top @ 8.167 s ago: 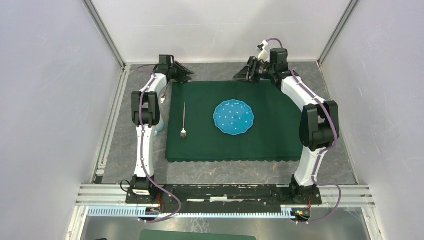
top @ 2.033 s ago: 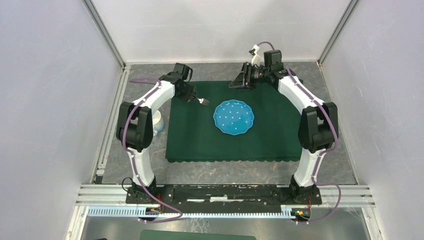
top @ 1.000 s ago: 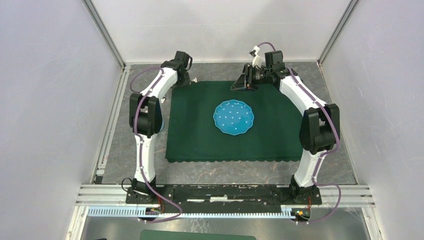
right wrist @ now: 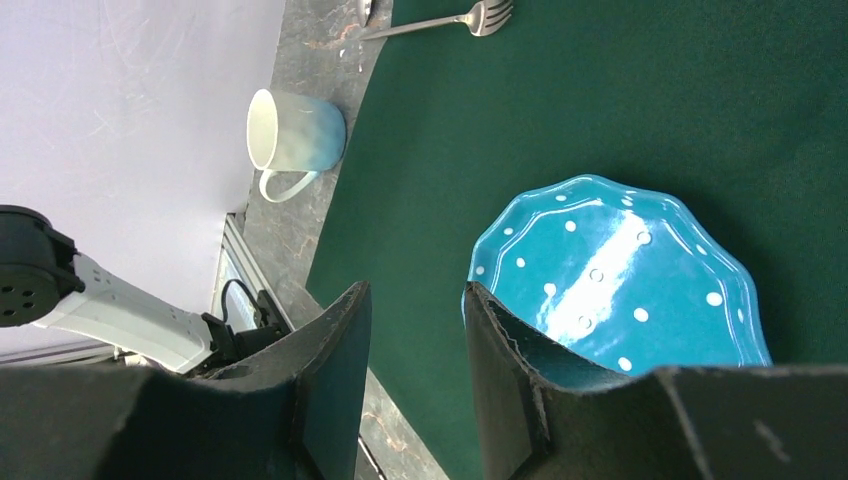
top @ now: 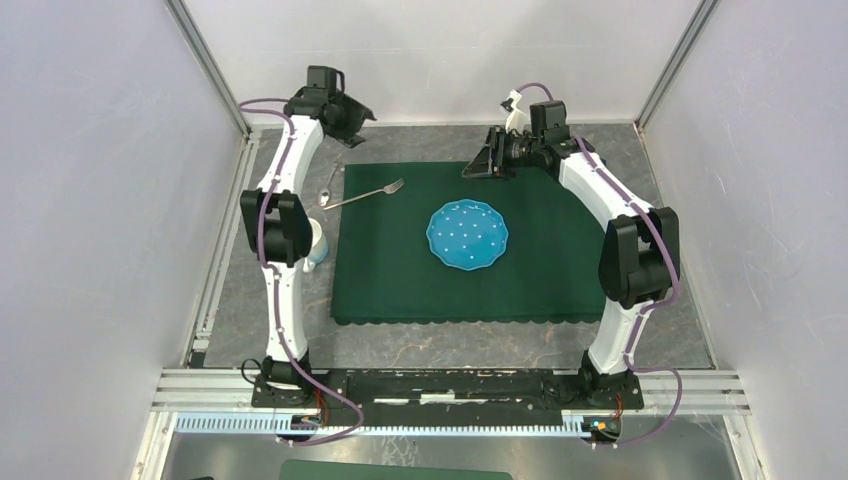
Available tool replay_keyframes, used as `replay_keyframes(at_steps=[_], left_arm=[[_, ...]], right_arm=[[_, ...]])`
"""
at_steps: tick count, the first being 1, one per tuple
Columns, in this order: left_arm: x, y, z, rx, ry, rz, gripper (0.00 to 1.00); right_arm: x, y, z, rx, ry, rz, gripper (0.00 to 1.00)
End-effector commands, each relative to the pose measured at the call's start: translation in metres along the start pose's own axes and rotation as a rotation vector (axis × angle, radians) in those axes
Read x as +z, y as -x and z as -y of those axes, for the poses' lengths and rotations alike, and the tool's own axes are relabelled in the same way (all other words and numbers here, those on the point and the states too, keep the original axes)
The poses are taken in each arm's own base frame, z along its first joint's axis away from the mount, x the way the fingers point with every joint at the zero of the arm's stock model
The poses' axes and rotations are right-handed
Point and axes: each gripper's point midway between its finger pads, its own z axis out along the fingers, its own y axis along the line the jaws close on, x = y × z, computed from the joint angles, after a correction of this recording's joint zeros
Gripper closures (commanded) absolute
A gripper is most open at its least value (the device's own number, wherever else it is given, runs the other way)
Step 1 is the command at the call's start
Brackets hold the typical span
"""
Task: Set the dinner table for one person
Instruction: Place the fork on the napkin.
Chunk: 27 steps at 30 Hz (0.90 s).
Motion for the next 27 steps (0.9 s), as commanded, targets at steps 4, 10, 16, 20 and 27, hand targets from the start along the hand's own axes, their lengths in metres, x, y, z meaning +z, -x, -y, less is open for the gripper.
replay_keyframes(at_steps=[4,10,16,20,27], left_arm=[[-0.049,-0.033,-0.057,0.515,0.119,-0.263,0.46],[-0.075,-0.043,-0.065,0.837,0.135,-0.295,0.51],[-0.076,-0.040,-0.122,1.068,0.453,-0.280,0.47],[-0.075,-0.032,-0.145,1.183,0.605,-0.260,0.39],[-0.070,0.001,-0.136,1.384,0.677,-0.118,0.44]], right_arm=[[-0.004,0.029,-0.020,-0.043,0.049,0.061,0.55],[-0.004,0.045,-0.031,-0.057,0.074,0.084,0.55],[-0.009,0.041,-0.032,-0.067,0.073,0.082,0.55],[-0.008,0.041,-0.033,-0.061,0.085,0.086,0.54],[-0.004,0.056,-0.040,-0.064,0.116,0.088,0.55]])
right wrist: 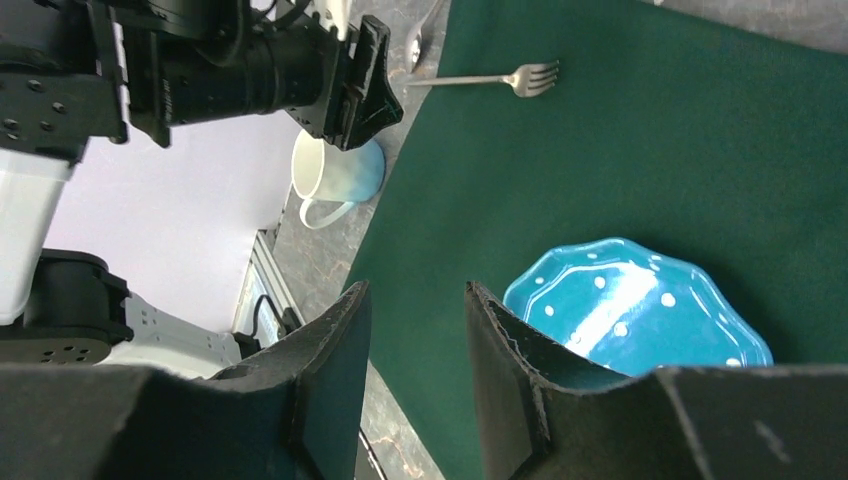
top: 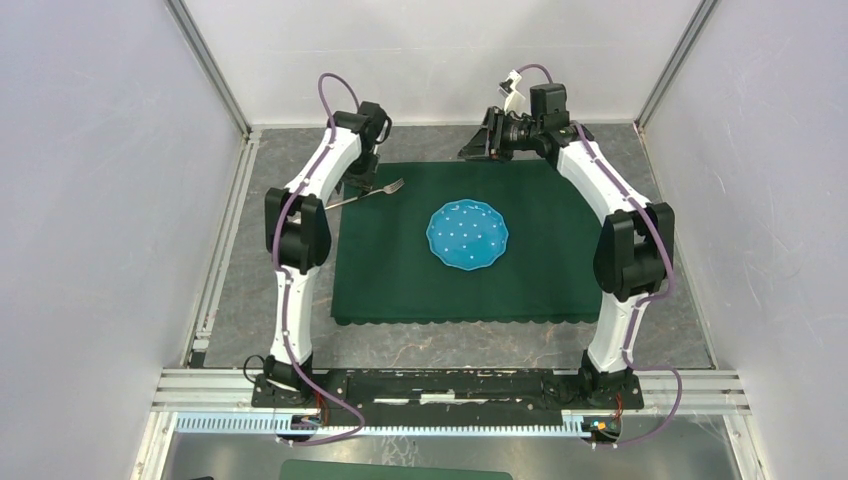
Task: Set the dinner table for one person
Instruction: Place the fork on the napkin.
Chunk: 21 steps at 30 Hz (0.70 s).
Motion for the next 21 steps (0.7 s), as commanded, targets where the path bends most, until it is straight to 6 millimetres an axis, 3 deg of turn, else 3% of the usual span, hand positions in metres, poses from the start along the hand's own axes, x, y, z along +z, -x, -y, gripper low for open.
replay_keyframes(at_steps=[1,5,8,11,21], left_arm=[[-0.024,0.034,-0.039,0.123,0.132,0.182,0.46],[-0.017,0.051,-0.029,0.216,0.086,0.294,0.46],[-0.006,0.047,-0.022,0.267,0.046,0.273,0.45],[0.006,0.042,-0.002,0.337,-0.056,0.284,0.46],[0.018,0.068,0.017,0.416,-0.200,0.340,0.48]], right_arm=[[-0.003,0.026,-0.020,-0.048,0.058,0.047,0.54],[-0.005,0.025,-0.019,-0.040,0.056,0.054,0.54],[-0.007,0.026,-0.014,-0.031,0.048,0.055,0.54],[-0.005,0.031,-0.009,-0.017,0.039,0.067,0.54],[0.001,0.041,-0.004,0.007,0.026,0.093,0.54]])
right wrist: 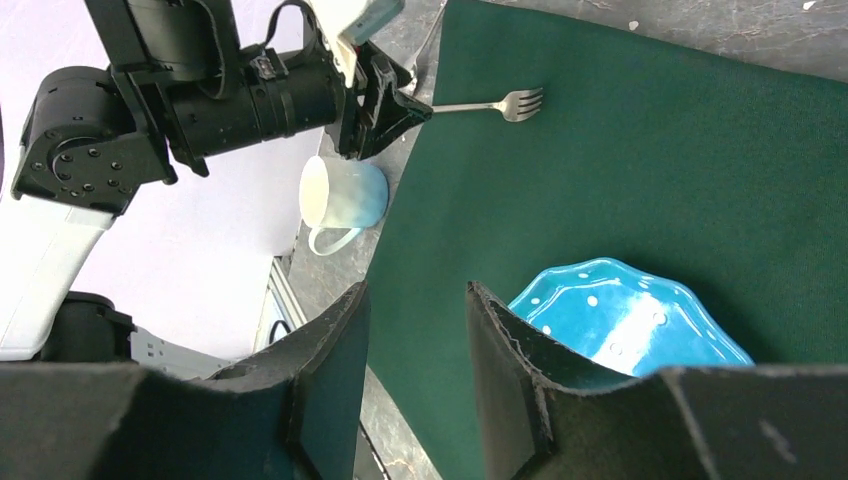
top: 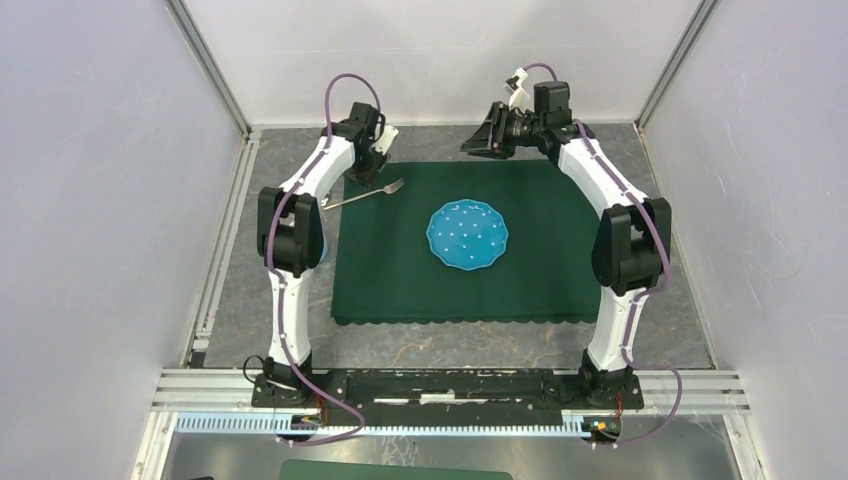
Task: Set the dinner table for one person
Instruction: Place the fork on the napkin.
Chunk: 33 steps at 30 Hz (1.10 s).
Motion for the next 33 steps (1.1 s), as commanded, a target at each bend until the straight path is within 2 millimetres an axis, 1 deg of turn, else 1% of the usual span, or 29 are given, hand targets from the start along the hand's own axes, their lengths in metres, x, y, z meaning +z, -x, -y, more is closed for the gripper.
replay_keyframes(at_steps=[1,8,13,17,22,27,30,31,33], left_arm=[[0.001,0.031,-0.004,0.072,-0.054,0.105,0.49],[0.020,0.032,-0.002,0.106,-0.106,0.088,0.50],[0.025,0.027,-0.001,0.142,-0.104,0.076,0.51],[0.032,0.018,-0.002,0.159,-0.100,0.046,0.53],[0.033,0.008,0.003,0.167,-0.113,0.025,0.54],[0.031,0.001,0.008,0.170,-0.132,0.026,0.56],[0.033,-0.001,0.012,0.172,-0.147,0.029,0.58],[0.034,-0.001,0.015,0.173,-0.159,0.032,0.60],[0.035,-0.001,0.017,0.176,-0.166,0.036,0.61]], right_arm=[[-0.003,0.022,-0.013,-0.042,0.017,0.058,0.54],[-0.002,0.024,-0.009,-0.032,-0.004,0.080,0.54],[-0.004,0.023,-0.004,-0.025,-0.024,0.080,0.54],[-0.001,0.022,-0.002,-0.014,-0.024,0.076,0.54],[-0.001,0.029,-0.005,-0.016,-0.022,0.090,0.54],[-0.003,0.025,-0.002,-0.009,-0.035,0.087,0.54],[-0.005,0.026,-0.003,-0.012,-0.038,0.094,0.54],[-0.006,0.026,-0.005,-0.014,-0.039,0.096,0.54],[-0.006,0.026,-0.006,-0.016,-0.040,0.098,0.54]])
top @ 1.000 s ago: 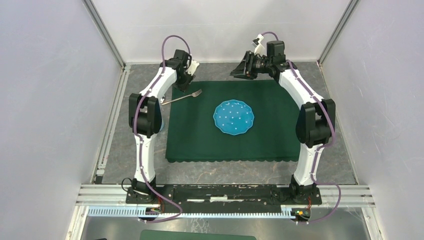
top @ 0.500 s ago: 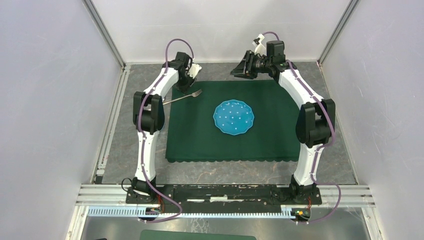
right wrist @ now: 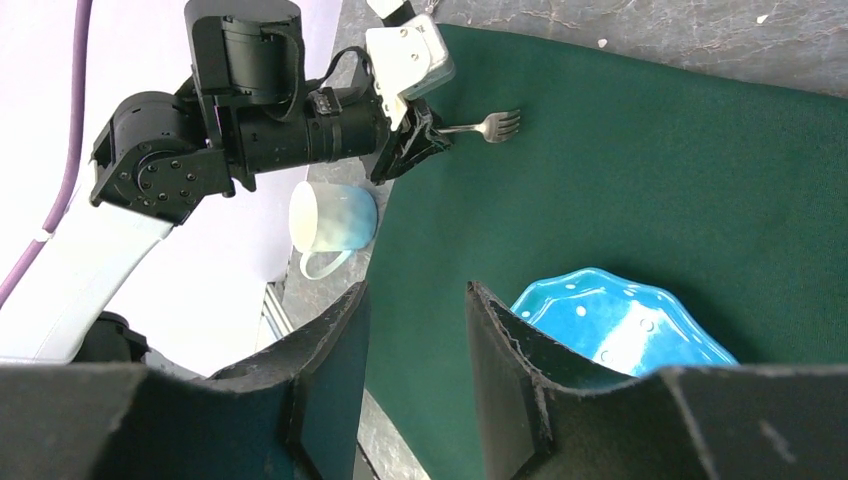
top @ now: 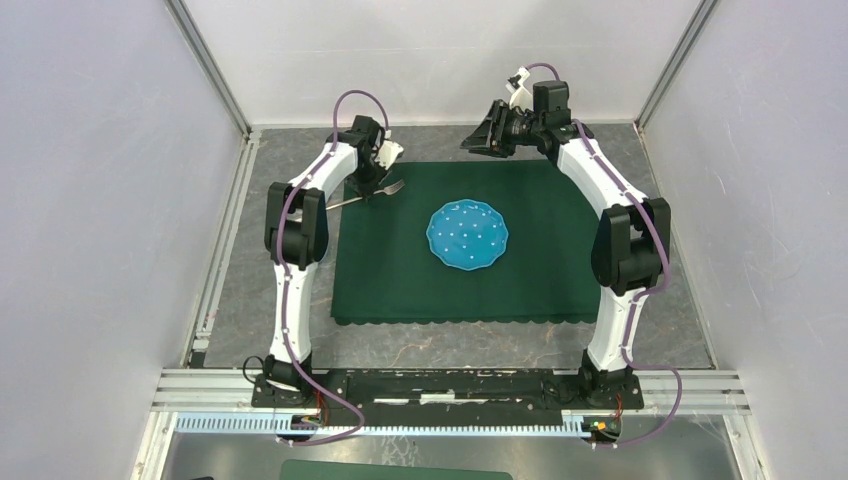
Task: Set the dinner table for one person
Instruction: Place the fork on the napkin.
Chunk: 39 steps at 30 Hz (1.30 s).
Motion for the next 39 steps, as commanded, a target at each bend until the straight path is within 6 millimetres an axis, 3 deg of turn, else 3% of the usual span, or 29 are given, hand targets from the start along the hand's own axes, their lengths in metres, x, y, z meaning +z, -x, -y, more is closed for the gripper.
replay_keyframes(at_steps=[1,9,16,21,29,39], left_arm=[[-0.013,0.013,-0.002,0.053,-0.011,0.067,0.62],[-0.012,0.017,-0.009,0.082,0.020,0.075,0.62],[-0.003,0.007,-0.004,0.088,0.003,0.047,0.64],[-0.003,0.006,-0.004,0.092,-0.002,0.048,0.83],[-0.003,0.010,-0.005,0.079,-0.003,0.062,0.89],[-0.032,0.047,0.004,-0.047,0.045,0.122,0.91]], right_arm=[[-0.009,0.016,-0.014,-0.042,0.009,0.054,0.54],[-0.012,0.018,-0.015,-0.047,0.000,0.062,0.54],[-0.014,0.018,-0.016,-0.051,-0.007,0.067,0.54],[-0.015,0.020,-0.017,-0.055,-0.012,0.072,0.55],[-0.017,0.020,-0.015,-0.054,-0.028,0.076,0.55],[-0.015,0.017,-0.017,-0.048,-0.019,0.083,0.55]])
